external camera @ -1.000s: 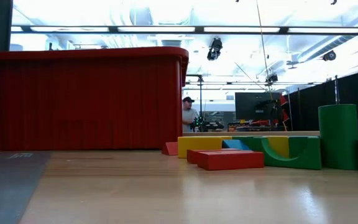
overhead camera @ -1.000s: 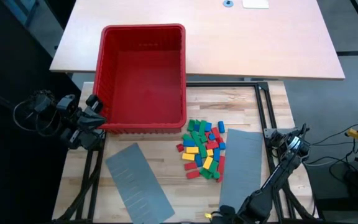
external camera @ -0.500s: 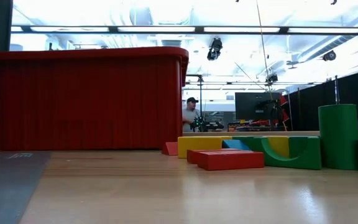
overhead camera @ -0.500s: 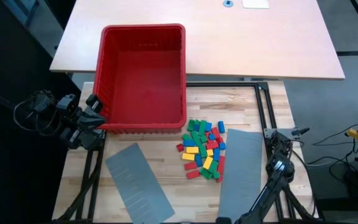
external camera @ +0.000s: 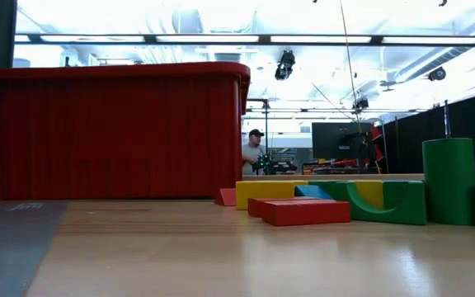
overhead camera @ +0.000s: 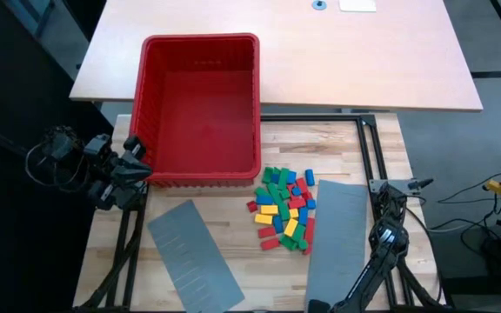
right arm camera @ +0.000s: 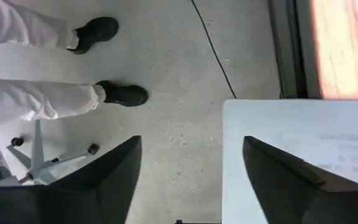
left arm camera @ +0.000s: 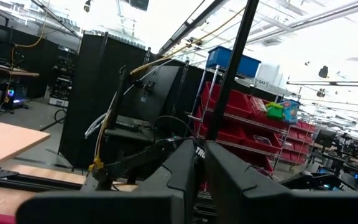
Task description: Sort blocks
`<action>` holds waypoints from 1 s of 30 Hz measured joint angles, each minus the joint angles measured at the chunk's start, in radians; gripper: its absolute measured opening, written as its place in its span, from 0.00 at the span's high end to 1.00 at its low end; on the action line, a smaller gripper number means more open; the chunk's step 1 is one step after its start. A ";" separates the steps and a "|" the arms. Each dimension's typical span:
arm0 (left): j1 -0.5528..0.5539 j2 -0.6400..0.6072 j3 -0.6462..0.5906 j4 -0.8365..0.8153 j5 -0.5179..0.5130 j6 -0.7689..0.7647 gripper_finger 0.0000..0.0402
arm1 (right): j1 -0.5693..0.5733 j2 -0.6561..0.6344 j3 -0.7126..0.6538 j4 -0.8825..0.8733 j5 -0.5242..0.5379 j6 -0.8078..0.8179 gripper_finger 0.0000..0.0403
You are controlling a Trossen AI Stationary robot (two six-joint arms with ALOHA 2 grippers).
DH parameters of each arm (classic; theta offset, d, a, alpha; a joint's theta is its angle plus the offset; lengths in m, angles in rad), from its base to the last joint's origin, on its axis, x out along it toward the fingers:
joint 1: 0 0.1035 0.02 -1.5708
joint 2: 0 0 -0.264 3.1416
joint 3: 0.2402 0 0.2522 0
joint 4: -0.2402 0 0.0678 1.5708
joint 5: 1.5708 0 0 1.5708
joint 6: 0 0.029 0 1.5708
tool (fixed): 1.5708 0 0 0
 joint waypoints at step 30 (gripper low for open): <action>0.000 0.000 0.000 -0.058 0.000 -0.042 0.73 | 0.002 0.041 -0.027 -0.155 -0.024 0.013 0.15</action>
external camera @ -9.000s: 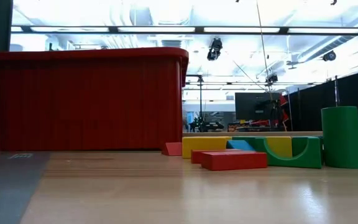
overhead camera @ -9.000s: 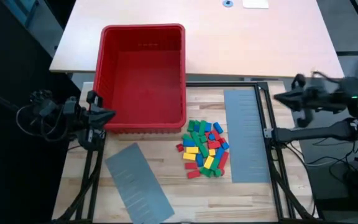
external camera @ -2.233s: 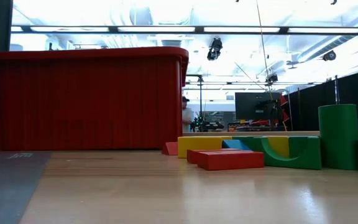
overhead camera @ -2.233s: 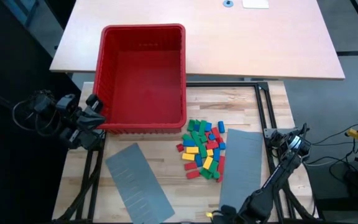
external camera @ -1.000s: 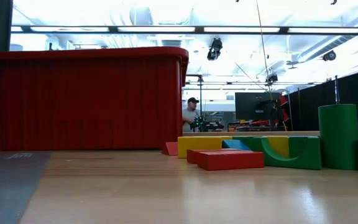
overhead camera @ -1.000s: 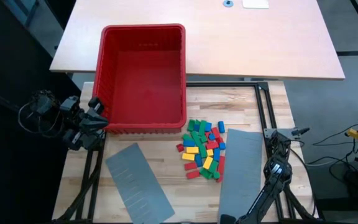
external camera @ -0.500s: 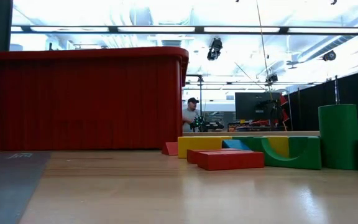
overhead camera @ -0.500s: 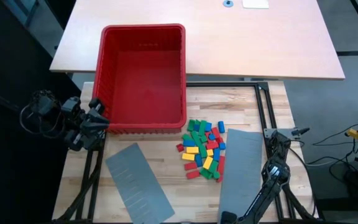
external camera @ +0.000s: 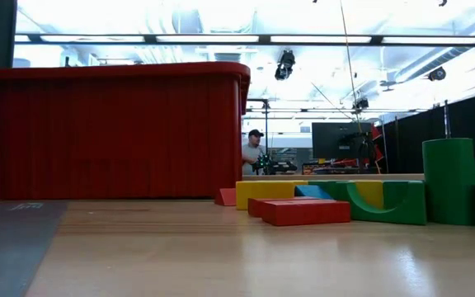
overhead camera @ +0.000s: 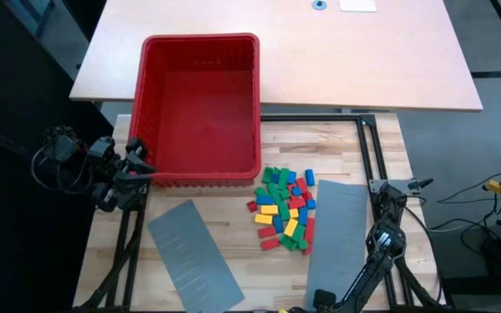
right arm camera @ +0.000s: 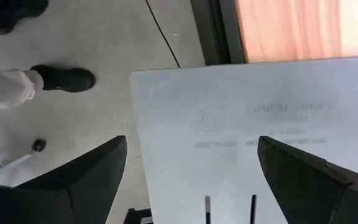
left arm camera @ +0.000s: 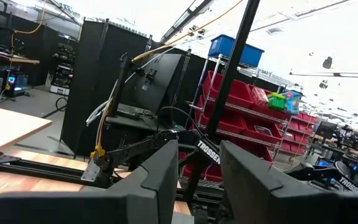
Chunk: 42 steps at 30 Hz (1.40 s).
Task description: Sort blocks
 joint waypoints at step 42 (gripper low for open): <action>0.000 0.021 0.000 -0.027 -0.006 -0.031 0.66 | 0.052 0.060 0.007 -0.023 -0.060 0.104 0.15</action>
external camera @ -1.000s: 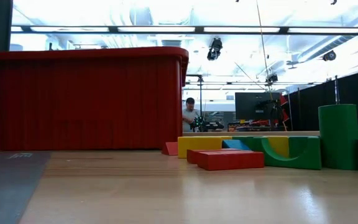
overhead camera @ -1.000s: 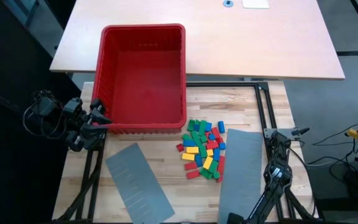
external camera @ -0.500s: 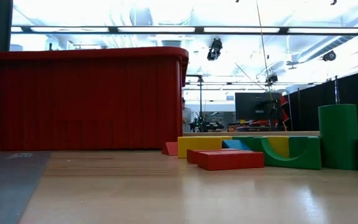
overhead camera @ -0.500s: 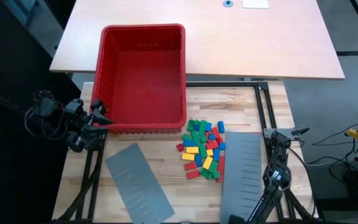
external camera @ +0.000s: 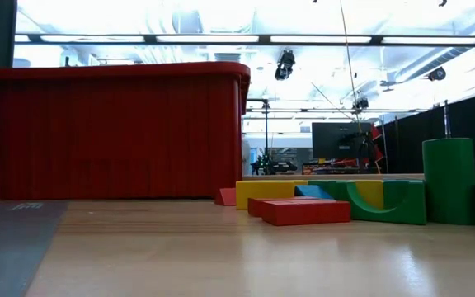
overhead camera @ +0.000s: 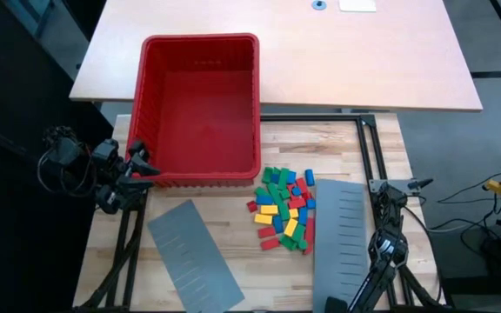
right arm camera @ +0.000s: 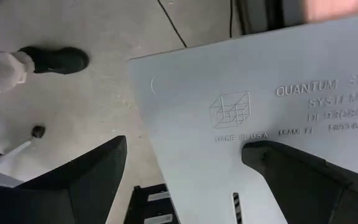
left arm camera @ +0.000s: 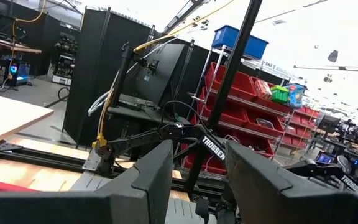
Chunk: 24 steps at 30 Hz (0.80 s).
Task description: Sort blocks
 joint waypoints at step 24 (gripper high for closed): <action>0.000 0.003 0.000 0.000 0.000 -0.004 0.63 | -0.013 0.003 0.010 -0.063 0.055 0.021 0.15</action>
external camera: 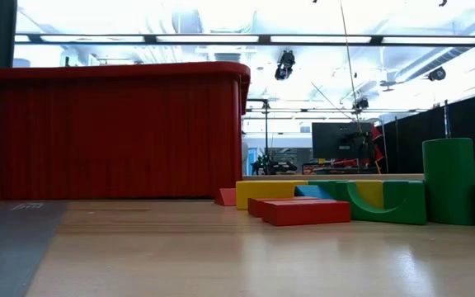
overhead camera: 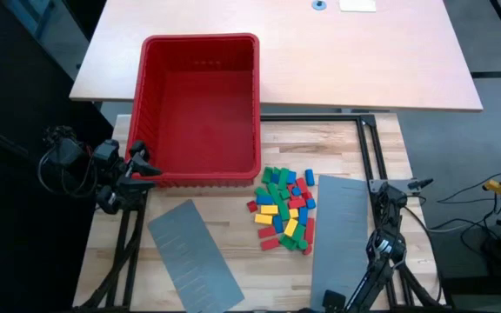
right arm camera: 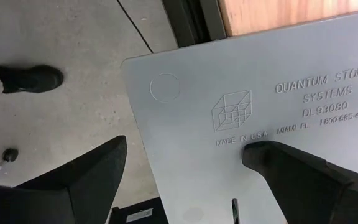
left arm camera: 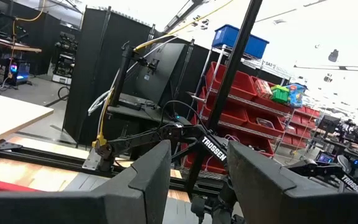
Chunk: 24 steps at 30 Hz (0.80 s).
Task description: Sort blocks
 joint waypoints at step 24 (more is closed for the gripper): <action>0.000 0.000 0.000 -0.096 0.001 0.020 0.60 | 0.018 0.002 0.051 0.010 0.011 0.077 0.15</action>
